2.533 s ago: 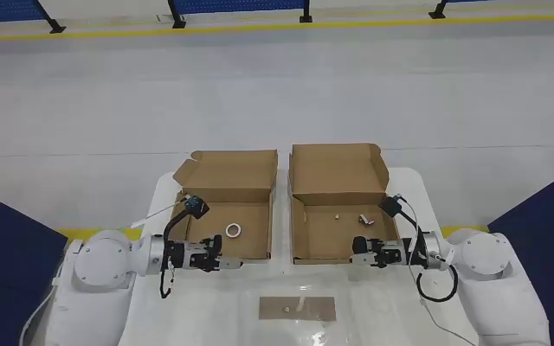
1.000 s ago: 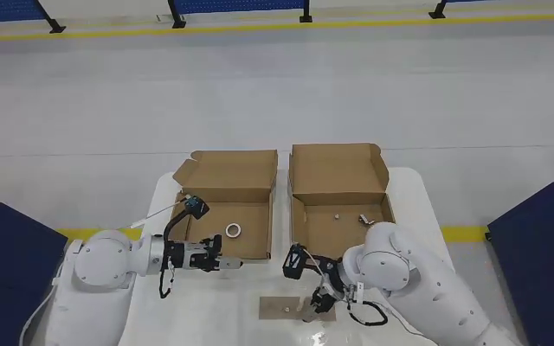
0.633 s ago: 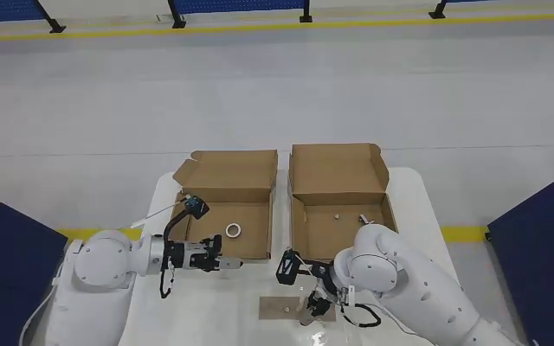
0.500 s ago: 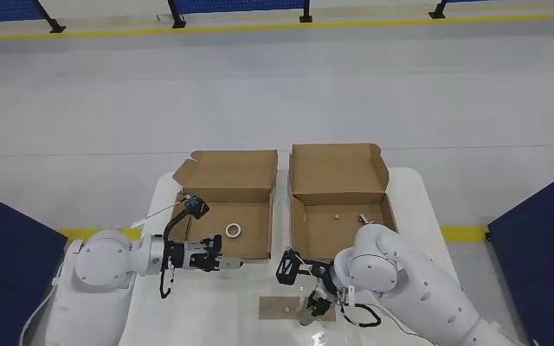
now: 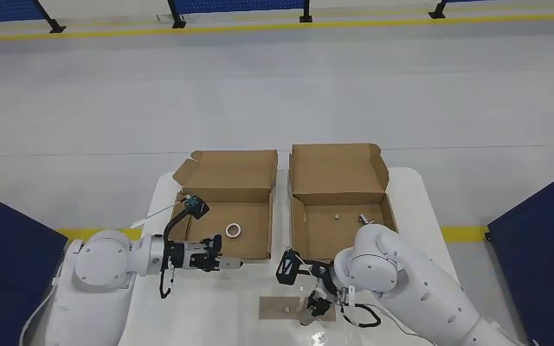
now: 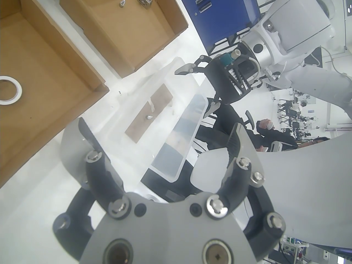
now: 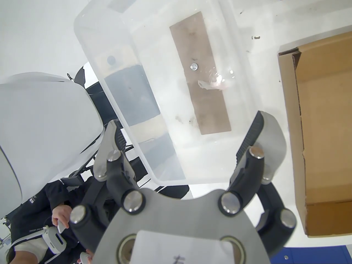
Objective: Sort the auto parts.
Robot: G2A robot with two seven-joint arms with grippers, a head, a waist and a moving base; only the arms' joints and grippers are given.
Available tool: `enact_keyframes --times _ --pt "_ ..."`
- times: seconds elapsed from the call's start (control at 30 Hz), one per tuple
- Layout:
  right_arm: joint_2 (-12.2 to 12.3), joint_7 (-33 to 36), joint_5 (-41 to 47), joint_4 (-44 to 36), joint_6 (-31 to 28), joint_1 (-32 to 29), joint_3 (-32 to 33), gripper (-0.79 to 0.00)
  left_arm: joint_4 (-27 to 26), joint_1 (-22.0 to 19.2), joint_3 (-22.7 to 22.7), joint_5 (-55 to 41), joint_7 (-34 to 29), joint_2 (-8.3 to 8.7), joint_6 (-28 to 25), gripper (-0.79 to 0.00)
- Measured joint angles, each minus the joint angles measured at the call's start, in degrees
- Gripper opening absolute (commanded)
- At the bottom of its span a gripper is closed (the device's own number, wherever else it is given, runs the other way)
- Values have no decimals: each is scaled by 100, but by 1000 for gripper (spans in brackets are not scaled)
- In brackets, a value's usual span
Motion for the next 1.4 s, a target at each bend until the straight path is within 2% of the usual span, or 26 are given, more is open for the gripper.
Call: enact_keyframes --times 0.4,0.67,0.77,1.1,1.4 --pt "0 0 0 0 0 0 0 0 -403 419 -893 -745 -78 239 -33 0" --pt "-1 -6 -5 0 -1 -5 -6 0 -476 451 -914 -849 -98 263 -10 0" --pt "-35 -187 -208 23 -21 -25 -231 0 -476 451 -914 -849 -98 263 -10 0" --pt "-354 -449 -608 551 267 545 -1211 0 -476 451 -914 -849 -98 263 -10 0" --pt "-614 -624 -752 1042 565 869 -1744 0 -476 451 -914 -849 -98 263 -10 0"
